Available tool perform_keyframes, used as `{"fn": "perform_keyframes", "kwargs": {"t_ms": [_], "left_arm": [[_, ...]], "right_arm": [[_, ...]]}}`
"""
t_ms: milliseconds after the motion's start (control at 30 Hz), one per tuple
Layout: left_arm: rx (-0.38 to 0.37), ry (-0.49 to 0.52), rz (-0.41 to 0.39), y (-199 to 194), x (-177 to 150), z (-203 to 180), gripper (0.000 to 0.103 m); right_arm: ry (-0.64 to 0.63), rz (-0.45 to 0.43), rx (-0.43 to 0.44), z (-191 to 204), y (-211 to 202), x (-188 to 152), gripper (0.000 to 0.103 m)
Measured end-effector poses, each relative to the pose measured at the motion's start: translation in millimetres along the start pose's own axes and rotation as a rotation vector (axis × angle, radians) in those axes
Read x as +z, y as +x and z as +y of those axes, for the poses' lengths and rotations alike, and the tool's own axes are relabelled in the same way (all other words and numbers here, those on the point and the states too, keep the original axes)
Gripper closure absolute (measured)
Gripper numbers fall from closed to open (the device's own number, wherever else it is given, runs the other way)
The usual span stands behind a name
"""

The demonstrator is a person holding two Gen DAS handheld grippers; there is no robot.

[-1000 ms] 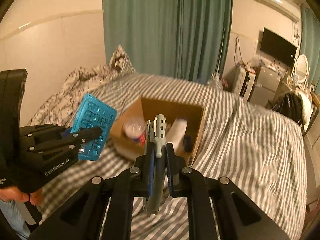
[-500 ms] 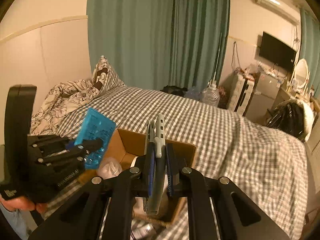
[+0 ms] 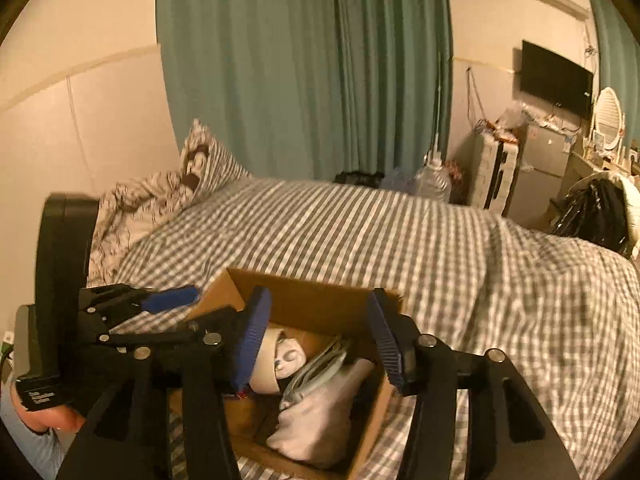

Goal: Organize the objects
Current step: 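Lower the blister pack and hanger into the box and open both tools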

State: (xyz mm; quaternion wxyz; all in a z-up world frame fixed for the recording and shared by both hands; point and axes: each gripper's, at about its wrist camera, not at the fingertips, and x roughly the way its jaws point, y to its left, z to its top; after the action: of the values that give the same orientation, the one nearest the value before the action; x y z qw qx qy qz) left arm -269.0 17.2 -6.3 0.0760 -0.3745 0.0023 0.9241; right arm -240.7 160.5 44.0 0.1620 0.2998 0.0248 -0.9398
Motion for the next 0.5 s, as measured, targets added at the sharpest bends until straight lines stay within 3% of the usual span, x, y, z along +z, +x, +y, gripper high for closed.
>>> {"fn": "perform_keyframes", "kwargs": {"t_ms": [167,233,500], "left_arm": [[0.035,0.017,-0.037,-34.2,-0.5,-7.8,0.032],[0.045,0.016,-0.062,-51.4,-0.5,-11.1,0.021],[0.071,0.007,-0.182,-119.7,-1.8,-25.7,0.004]], "right_arm": [[-0.016,-0.014,-0.038,-5.0,-41.0,6.3,0.046],[-0.024,-0.016,-0.036,-6.9,-55.3,6.0,0.043],[-0.075,-0.076,-0.088,-4.8,-126.2,0.3,0.028]]}}
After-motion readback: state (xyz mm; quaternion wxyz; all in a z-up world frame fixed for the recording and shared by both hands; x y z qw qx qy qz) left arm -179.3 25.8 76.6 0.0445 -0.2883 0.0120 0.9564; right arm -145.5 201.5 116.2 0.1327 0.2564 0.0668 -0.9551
